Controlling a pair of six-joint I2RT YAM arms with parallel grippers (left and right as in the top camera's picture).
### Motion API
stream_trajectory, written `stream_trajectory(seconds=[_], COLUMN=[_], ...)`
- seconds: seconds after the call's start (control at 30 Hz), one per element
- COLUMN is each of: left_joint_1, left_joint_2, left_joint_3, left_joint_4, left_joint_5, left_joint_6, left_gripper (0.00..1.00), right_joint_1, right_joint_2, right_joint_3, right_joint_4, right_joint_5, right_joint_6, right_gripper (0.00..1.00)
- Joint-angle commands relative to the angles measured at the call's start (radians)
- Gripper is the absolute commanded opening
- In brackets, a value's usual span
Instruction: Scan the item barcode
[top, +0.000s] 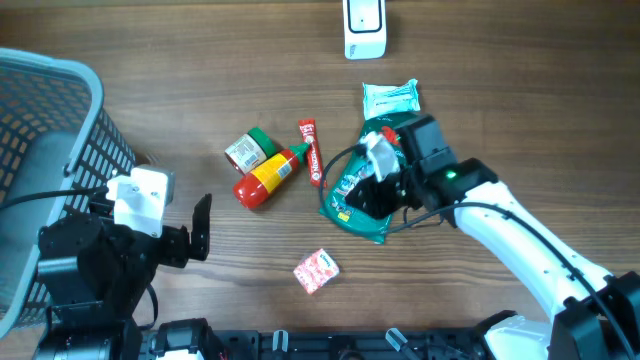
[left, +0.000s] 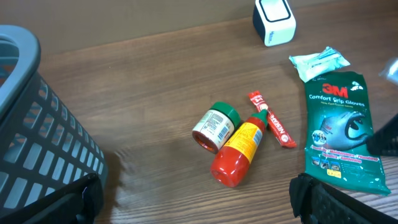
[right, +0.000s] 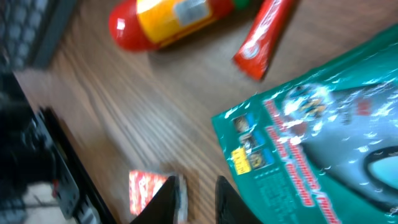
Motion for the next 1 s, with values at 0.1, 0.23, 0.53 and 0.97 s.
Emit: stream_trajectory(seconds=[0.1, 0.23, 0.53, 0.97], left_joint_1=[0.006, 0.006, 0.006, 0.006], left_joint_2=[-0.001, -0.001, -0.001, -0.001], left_joint_3=[-0.003, -0.003, -0.003, -0.003], left_joint_4=[0.002, 0.002, 0.002, 0.002], left_joint_5=[0.002, 0.002, 0.002, 0.002], left_joint_6=[0.016, 0.016, 0.016, 0.016], left_gripper=[1.00, 1.00, 1.00, 1.00], right_joint_1=[0.171, 0.276, 0.328, 0.391], right_joint_2=[0.029, 0.121, 0.236, 0.273], right_joint_3=[-0.001, -0.001, -0.001, -0.001], right_joint_4=[-0.106, -0.101, -0.021, 0.065], right_joint_5=[0.137, 0.134, 0.131, 0.211], right_joint_6=[-0.297, -0.338, -0.335, -0.273], right_gripper=[0.51, 0.54, 0.86, 0.89])
